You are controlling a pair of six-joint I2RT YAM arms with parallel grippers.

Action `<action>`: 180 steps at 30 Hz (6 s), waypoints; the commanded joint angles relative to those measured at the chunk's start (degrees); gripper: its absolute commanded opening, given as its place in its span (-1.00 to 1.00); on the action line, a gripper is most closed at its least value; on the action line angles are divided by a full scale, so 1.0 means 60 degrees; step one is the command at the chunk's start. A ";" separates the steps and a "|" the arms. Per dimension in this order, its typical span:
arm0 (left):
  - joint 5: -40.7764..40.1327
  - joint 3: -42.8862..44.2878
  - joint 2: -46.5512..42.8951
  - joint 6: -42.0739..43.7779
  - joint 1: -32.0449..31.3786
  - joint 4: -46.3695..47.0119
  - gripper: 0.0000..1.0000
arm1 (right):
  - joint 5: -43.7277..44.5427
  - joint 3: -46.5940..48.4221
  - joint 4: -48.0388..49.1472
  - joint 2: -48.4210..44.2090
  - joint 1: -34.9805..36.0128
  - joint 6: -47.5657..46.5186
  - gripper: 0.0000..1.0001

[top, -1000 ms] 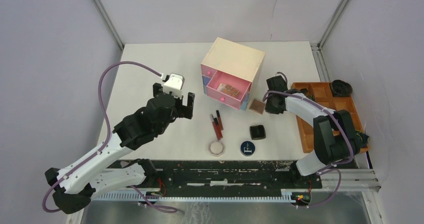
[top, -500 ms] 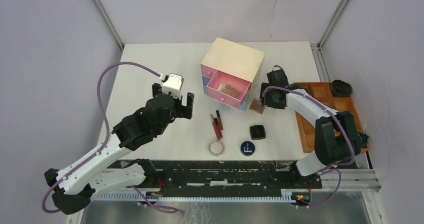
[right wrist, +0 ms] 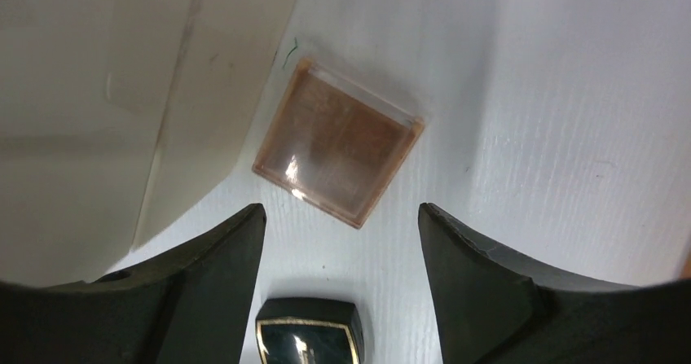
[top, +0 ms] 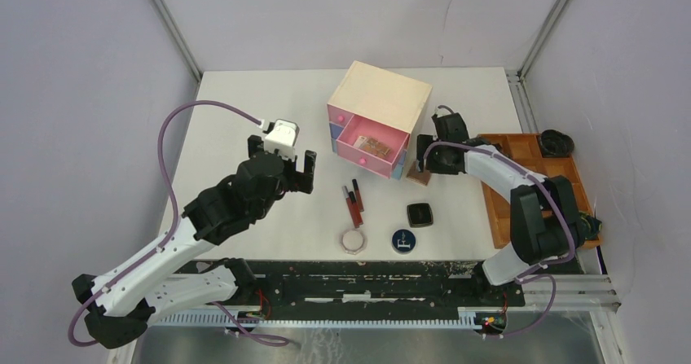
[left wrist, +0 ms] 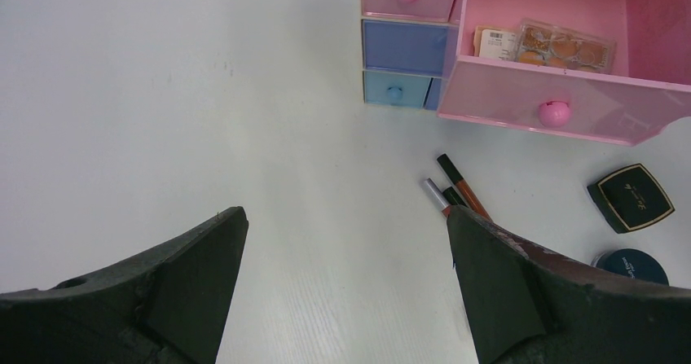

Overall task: Organize the makeup
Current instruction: Pick up the makeup from the center of the board.

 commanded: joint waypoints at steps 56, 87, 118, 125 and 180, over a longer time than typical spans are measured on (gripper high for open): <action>0.1178 -0.0307 0.0621 -0.0038 0.0183 0.0743 0.98 | -0.1172 0.0734 0.0701 0.0928 -0.0167 -0.4752 0.54; 0.1331 -0.0241 0.1217 -0.0126 0.0289 0.0863 0.98 | -0.1759 0.2447 -0.0794 0.2951 -0.0182 -0.4919 0.59; 0.1757 -0.0480 0.1364 -0.0140 0.0317 0.1106 0.98 | -0.2158 0.0031 -0.0801 -0.0256 -0.0171 -0.3735 0.99; 0.1745 -0.0449 0.1436 -0.0141 0.0317 0.1057 0.98 | -0.2047 -0.0079 -0.0758 -0.0089 -0.0045 -0.3558 1.00; 0.1788 -0.0692 0.1453 -0.0170 0.0445 0.1106 0.98 | 0.0338 0.0470 -0.1316 0.1248 0.1248 -0.2863 -0.11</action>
